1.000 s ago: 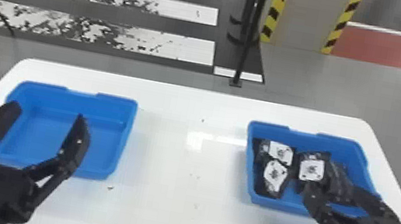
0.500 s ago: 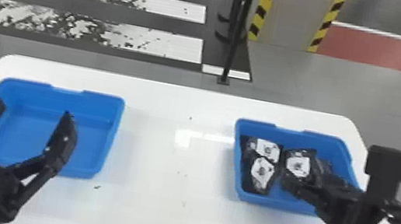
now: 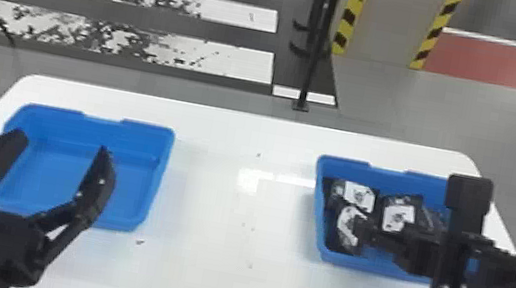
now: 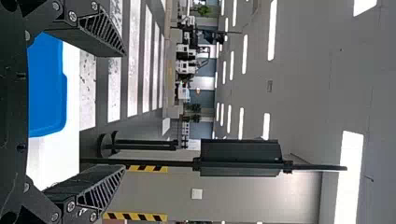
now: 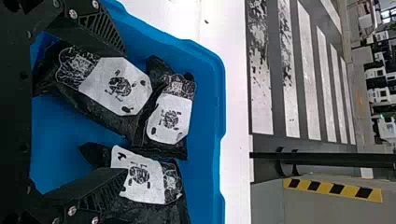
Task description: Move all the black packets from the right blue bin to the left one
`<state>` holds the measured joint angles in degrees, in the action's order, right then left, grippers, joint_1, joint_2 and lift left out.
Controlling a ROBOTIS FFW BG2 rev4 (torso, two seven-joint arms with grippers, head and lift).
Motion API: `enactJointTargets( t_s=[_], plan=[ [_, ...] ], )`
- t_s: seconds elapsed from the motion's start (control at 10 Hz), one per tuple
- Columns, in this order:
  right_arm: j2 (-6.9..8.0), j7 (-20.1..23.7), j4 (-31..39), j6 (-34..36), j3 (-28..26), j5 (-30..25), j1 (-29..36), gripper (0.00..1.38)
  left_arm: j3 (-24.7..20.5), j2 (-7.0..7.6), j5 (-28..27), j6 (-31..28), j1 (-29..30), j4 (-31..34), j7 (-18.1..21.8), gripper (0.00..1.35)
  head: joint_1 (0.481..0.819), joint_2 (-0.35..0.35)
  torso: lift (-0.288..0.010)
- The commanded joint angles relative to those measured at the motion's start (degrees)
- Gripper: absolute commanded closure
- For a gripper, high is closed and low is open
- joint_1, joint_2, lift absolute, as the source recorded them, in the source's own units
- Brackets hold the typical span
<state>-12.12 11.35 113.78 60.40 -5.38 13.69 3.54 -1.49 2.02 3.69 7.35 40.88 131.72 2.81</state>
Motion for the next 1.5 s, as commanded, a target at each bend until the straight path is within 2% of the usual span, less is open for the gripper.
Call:
enactJointTargets(
  t_s=[0.0,0.4,0.6,0.8,0.9,1.0,1.1,1.4],
  plan=[
    [-0.27,-0.3,-2.9,0.9,1.5,0.7,-1.9,0.15,-0.1,0.00,0.4,0.0,-0.1,-0.5,0.0,0.19,0.695,-0.039,-0.140],
    [-0.62,-1.1,-6.0,3.7,3.4,4.5,-3.7,0.15,-0.3,0.00,0.4,0.5,-0.2,-0.6,0.1,0.19,0.695,-0.007,-0.140],
    [-1.06,-1.2,-9.8,3.9,5.4,7.7,-5.8,0.15,-0.3,0.00,0.4,0.5,-0.4,-0.7,0.2,0.19,0.695,0.005,-0.140],
    [-1.06,-2.3,-9.1,5.8,6.3,7.9,-6.6,0.20,-0.5,0.00,0.4,0.7,-0.4,-0.7,0.2,0.19,0.695,0.031,-0.140],
    [-1.06,-2.5,-9.2,6.7,6.3,8.4,-7.1,0.37,-0.5,-0.09,0.4,1.0,-0.5,-0.9,0.2,0.19,0.695,0.036,-0.140],
    [-1.06,-2.5,-9.6,7.1,6.3,10.3,-7.2,0.75,-0.6,-0.09,0.5,1.1,-0.5,-1.0,0.3,0.19,0.695,0.039,-0.140],
    [-1.15,-2.5,-8.9,6.7,6.2,11.9,-6.4,1.02,-0.6,-0.17,0.5,1.2,-0.5,-1.0,0.3,0.19,0.695,0.042,-0.140],
    [-0.88,-2.5,-4.0,1.5,4.0,13.4,-1.9,1.09,-0.6,-0.17,0.6,2.2,-0.5,-1.2,0.3,0.19,0.695,0.069,-0.140]
  ],
)
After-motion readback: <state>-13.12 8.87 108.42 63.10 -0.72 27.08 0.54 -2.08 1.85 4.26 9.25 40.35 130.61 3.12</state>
